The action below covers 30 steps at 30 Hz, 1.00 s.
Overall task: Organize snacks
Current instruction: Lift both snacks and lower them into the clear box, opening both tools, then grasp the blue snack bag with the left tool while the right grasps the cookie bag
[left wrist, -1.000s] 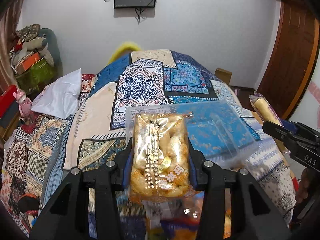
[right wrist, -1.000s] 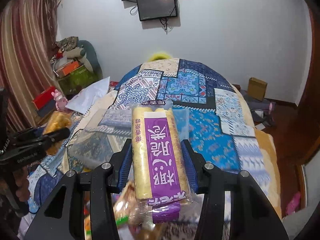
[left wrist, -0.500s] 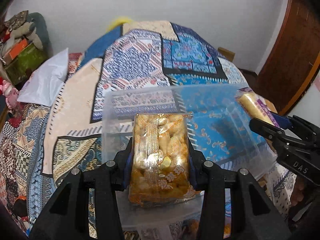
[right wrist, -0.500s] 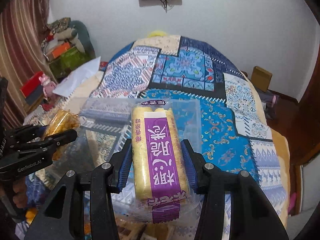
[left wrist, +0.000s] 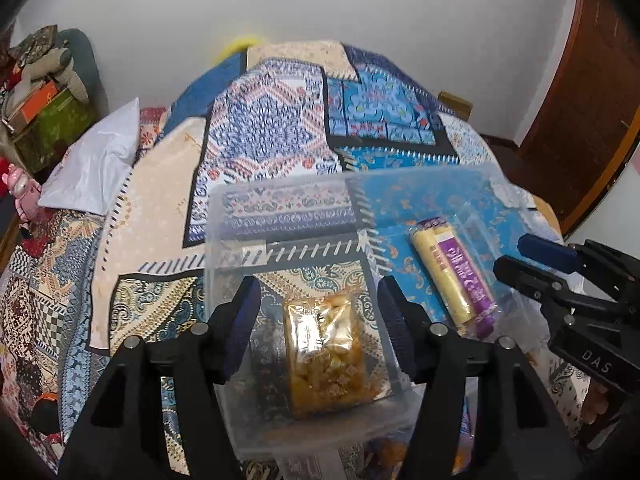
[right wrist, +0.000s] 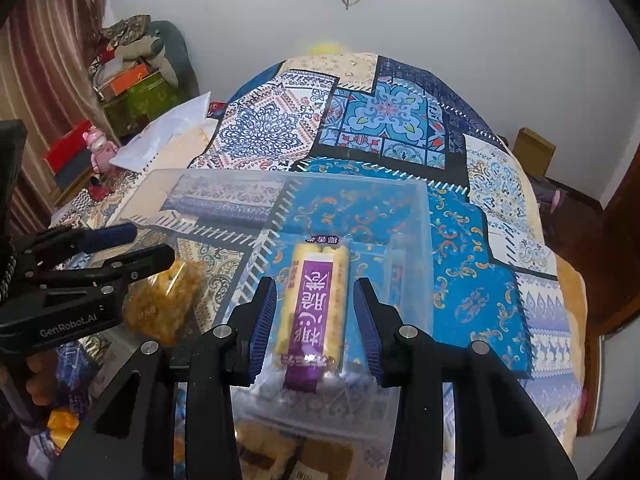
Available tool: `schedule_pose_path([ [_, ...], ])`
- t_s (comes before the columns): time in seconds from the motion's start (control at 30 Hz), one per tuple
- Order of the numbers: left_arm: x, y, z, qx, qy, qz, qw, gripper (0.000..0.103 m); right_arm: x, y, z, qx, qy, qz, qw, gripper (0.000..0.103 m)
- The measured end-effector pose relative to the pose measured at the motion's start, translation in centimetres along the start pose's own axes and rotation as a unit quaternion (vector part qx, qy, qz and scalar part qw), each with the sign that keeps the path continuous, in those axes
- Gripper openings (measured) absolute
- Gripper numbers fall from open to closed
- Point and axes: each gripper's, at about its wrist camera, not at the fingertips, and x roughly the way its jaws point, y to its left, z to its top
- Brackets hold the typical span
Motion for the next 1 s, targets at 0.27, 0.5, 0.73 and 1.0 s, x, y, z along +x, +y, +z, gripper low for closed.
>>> schedule_pose_path([
  [0.27, -5.6, -0.9, -1.4, 0.014, -0.031, 0.002, 0.9994, 0.069, -4.3, 0.3, -1.3, -0.002, -0.02, 0.001, 1.0, 0.046],
  [0.5, -10.2, -1.4, -5.1, 0.009, -0.042, -0.003, 0.9991, 0.079, -9.4, 0.9, -4.7, -0.002, -0.047, 0.003, 0.999, 0.06],
  [0.73, -11.8, -2.1, -10.0, 0.016, -0.024, -0.004, 0.9996, 0.08, -11.7, 2.1, -8.6, -0.009, -0.045, 0.012, 0.999, 0.063],
  [1.0, -11.8, -2.6, -14.5, 0.013, 0.001, -0.018, 0.9998, 0.086, -10.3, 3.6, -12.5, -0.022, -0.006, 0.031, 0.999, 0.066],
])
